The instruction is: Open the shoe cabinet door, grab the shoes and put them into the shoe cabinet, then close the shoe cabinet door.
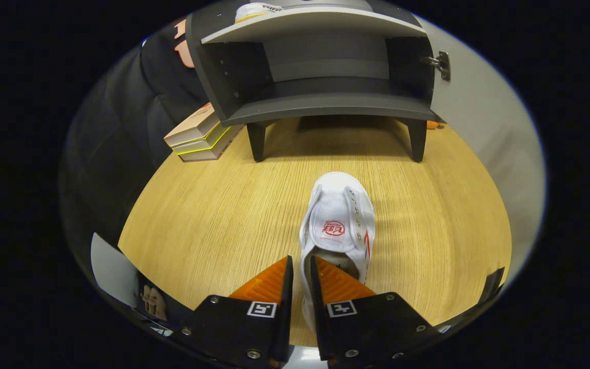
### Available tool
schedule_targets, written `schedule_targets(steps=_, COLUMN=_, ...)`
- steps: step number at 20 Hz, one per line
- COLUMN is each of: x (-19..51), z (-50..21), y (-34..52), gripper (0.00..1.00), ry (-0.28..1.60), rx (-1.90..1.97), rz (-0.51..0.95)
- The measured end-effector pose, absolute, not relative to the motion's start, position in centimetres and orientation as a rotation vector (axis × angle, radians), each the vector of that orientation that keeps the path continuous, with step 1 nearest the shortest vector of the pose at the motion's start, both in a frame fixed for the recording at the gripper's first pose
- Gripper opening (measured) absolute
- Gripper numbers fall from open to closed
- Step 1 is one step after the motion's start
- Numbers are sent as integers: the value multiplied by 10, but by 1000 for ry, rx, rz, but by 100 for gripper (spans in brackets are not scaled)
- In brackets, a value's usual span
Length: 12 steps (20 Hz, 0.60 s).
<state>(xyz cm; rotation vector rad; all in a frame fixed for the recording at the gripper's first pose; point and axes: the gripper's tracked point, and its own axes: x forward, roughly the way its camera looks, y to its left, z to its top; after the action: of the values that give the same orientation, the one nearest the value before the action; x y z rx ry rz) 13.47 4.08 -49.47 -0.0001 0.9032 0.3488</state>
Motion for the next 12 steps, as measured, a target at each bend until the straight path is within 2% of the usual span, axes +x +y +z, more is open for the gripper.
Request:
schedule_targets(steps=4, x=154, z=-515, y=47, gripper=23, ry=888, rx=38, rz=330)
schedule_targets(steps=9, x=161, z=-514, y=45, gripper=1, ry=861, rx=129, rz=299)
schedule_targets(steps=12, x=169, z=-495, y=34, gripper=0, ry=792, rx=39, rz=263)
